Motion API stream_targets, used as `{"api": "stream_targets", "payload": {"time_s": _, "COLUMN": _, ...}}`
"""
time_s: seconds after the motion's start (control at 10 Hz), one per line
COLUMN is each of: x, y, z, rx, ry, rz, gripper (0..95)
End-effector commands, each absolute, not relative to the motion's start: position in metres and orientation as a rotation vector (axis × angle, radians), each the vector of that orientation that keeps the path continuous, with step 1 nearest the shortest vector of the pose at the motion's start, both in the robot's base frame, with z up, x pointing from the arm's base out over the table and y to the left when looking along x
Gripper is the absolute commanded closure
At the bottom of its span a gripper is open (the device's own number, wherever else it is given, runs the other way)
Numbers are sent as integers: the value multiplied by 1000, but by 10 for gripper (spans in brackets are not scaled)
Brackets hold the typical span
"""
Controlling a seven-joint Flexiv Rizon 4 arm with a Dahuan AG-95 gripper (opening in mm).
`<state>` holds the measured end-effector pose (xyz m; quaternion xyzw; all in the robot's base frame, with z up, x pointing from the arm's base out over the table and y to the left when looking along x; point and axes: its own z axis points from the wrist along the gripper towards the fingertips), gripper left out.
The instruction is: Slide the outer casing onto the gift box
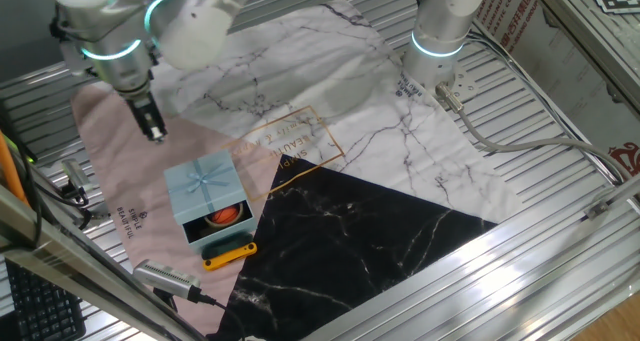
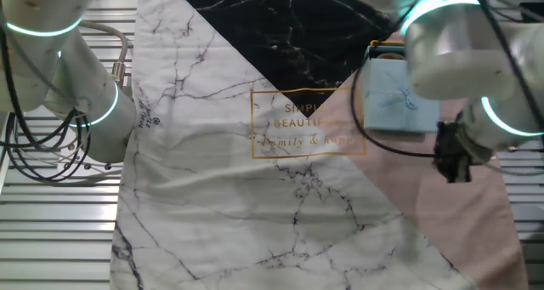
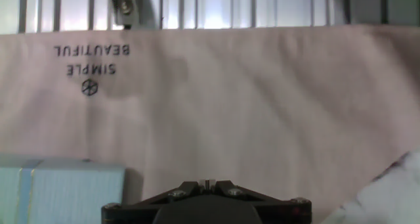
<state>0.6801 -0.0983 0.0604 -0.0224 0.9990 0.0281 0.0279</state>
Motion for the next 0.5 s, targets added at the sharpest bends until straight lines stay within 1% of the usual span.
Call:
{"api": "stream_targets", "payload": {"time_s": 0.1, "x": 674, "y": -98, "z": 55, "rx": -67, "ry": 3086, "rz": 96, "gripper": 950}}
{"api": "stream_targets", "payload": {"time_s": 0.3, "x": 659, "y": -87, "z": 44, "rx": -41, "ry": 3082, "rz": 106, "gripper": 950}}
{"api": "stream_targets", "payload": {"time_s": 0.5, "x": 652, "y": -79, "z": 38, "rx": -26, "ry": 3077, "rz": 111, "gripper": 950}}
